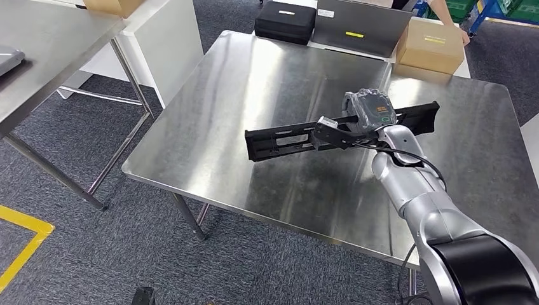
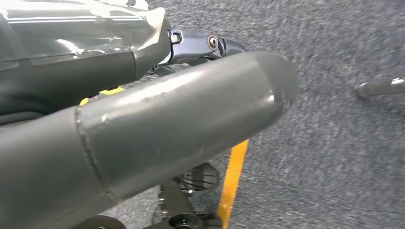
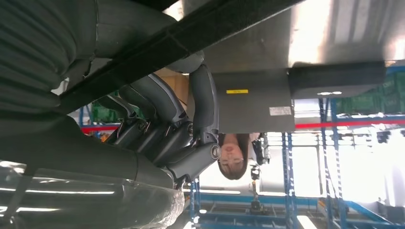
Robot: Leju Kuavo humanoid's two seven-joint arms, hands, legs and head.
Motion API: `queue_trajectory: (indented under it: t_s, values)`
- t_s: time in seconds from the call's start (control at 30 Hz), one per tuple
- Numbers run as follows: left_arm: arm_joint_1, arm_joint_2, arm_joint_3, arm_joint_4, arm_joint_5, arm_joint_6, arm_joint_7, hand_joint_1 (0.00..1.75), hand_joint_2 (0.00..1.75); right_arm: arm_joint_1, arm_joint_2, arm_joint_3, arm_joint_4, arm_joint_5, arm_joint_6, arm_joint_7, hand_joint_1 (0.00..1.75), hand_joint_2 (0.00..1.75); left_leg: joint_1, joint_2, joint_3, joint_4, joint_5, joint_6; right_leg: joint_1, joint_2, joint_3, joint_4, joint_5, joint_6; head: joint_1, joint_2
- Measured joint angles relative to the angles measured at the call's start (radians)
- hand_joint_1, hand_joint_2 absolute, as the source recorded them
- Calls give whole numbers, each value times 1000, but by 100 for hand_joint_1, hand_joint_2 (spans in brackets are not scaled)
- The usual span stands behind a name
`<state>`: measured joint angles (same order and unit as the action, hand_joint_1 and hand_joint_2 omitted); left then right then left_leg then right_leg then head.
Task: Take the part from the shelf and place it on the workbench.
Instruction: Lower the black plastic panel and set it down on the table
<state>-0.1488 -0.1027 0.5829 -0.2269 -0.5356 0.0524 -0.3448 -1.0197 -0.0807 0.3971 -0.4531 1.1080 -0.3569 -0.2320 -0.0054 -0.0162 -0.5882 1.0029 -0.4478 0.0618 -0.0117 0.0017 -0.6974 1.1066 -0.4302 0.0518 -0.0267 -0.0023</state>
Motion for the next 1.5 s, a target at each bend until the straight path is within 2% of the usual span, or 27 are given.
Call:
queue_trajectory:
  t_s: [0.03, 0.1, 0.13, 0.27, 0.4, 0.53, 0.6, 0.67, 0.73, 0.87, 1.03, 1.2, 1.5]
  values:
    - [0, 0, 0, 0, 0, 1, -3, 0, 0, -2, 0, 0, 3, 1, -2, 0, 171, 175, -3, -2, 4, 3, -8, -4, 2, 0, 24, -58, 28, -3, 0, 0]
    - [0, -1, 0, 0, 0, 7, -16, 0, 0, -4, 0, -2, 10, 2, -6, 0, 171, 175, -8, -4, 8, 8, -20, -13, 7, 0, 46, -107, 47, -15, -2, 0]
    - [1, -1, 0, 0, -2, 14, -28, 0, 0, -3, -1, -3, 12, 2, -7, 0, 171, 175, -7, -4, 11, 6, -23, -16, 5, 0, 47, -108, 46, -20, -4, 0]
    - [0, -2, 0, -2, -11, 63, -112, 0, 0, -1, -6, -13, 18, 5, -18, 0, 171, 175, -4, -1, 22, -3, -21, 1, 3, 3, 57, -119, 48, -22, -6, 0]
    - [-1, -5, 0, -2, -16, 77, -131, 0, 0, 4, -10, -19, 24, 5, -20, 0, 171, 175, -2, 2, 24, -8, -25, -3, 6, 8, 55, -118, 46, -25, -6, 0]
    - [-1, -9, -2, -2, -34, 161, -184, 0, 0, 7, -15, -20, 27, 23, -32, 0, 171, 175, 0, 3, 25, -10, -27, -8, 8, 8, 55, -118, 45, -27, -6, 0]
    - [-2, -11, -2, -2, -38, 179, -186, 0, 87, 8, -17, -20, 28, 39, -39, 1, 86, 87, 0, 4, 25, -11, -27, -10, 9, 8, 55, -118, 45, -28, -6, 0]
    - [-2, -13, -2, -2, -36, 185, -184, 0, 87, 7, -18, -19, 29, 50, -43, 4, 0, 0, 0, 5, 25, -11, -26, -13, 9, 8, 55, -118, 46, -29, -6, 0]
    - [-1, -14, -1, -2, -32, 184, -181, 0, 0, 7, -19, -19, 31, 56, -44, 8, 0, 0, -1, 6, 25, -11, -25, -15, 8, 8, 56, -118, 47, -30, -6, 0]
    - [0, -15, 0, -2, -22, 178, -171, 0, 0, 7, -20, -20, 37, 60, -32, 21, 0, 0, -3, 6, 25, -11, -25, -15, 8, 8, 57, -118, 47, -30, -6, 0]
    - [5, -13, 4, -1, -12, 172, -145, 0, 0, -6, -20, -25, 44, 64, 45, 48, 0, 0, -6, 6, 25, -11, -25, -15, 6, 8, 58, -118, 47, -29, -6, 0]
    - [11, -12, 13, -1, -9, 159, -129, 0, 0, -27, -21, -38, 54, 54, 175, 93, 0, 0, -8, 6, 25, -11, -25, -14, 5, 8, 58, -118, 47, -29, -5, 0]
    - [17, -9, 27, 0, -7, 143, -89, 0, 0, -75, -36, -74, 81, 30, 432, 224, 0, 0, -10, 6, 25, -11, -25, -14, 2, 8, 58, -118, 47, -29, -6, 0]
